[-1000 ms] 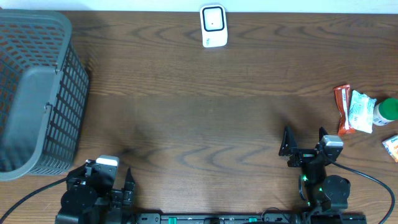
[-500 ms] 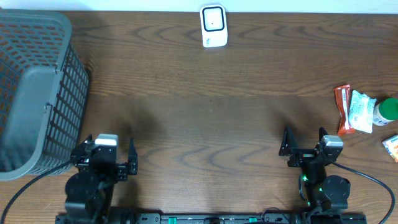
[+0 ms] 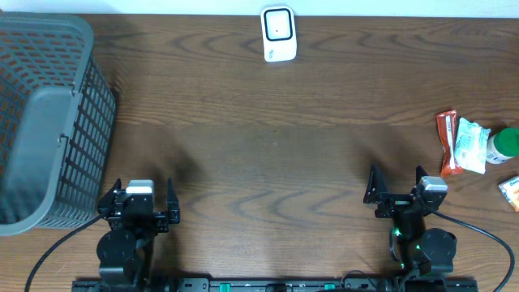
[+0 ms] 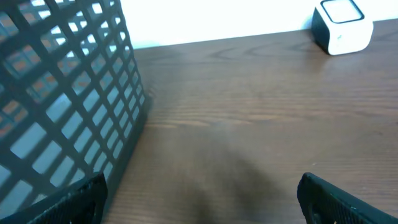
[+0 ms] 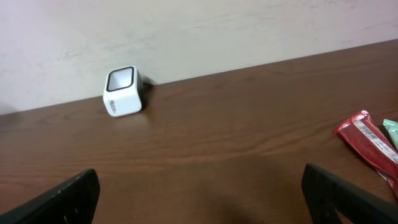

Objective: Scan the item barcode

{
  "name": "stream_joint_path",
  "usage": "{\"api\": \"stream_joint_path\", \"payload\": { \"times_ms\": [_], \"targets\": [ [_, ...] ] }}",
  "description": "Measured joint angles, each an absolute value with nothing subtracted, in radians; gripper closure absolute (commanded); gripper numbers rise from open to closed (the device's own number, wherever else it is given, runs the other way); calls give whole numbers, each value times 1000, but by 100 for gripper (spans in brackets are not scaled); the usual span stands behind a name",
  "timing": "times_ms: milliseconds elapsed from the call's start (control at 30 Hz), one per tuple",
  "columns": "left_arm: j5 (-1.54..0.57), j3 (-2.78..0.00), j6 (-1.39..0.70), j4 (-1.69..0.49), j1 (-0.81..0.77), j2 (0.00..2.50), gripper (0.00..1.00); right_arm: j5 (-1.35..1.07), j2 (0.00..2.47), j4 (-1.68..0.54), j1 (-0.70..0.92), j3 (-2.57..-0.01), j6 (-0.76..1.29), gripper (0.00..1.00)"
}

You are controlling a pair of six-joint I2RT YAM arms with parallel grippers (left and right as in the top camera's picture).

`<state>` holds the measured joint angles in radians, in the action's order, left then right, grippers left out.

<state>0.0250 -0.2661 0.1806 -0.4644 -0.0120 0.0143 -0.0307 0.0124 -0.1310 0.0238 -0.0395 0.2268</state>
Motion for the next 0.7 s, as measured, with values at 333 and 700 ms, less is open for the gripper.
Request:
{"api": "stream_joint_path", "payload": {
  "times_ms": [333, 700],
  "targets": [
    [21, -150, 208, -221, -2, 10, 2, -30, 12, -131, 24, -39, 227, 1],
    [21, -86, 211, -189, 0, 10, 2, -30, 12, -131, 24, -38, 227, 1]
  ]
}}
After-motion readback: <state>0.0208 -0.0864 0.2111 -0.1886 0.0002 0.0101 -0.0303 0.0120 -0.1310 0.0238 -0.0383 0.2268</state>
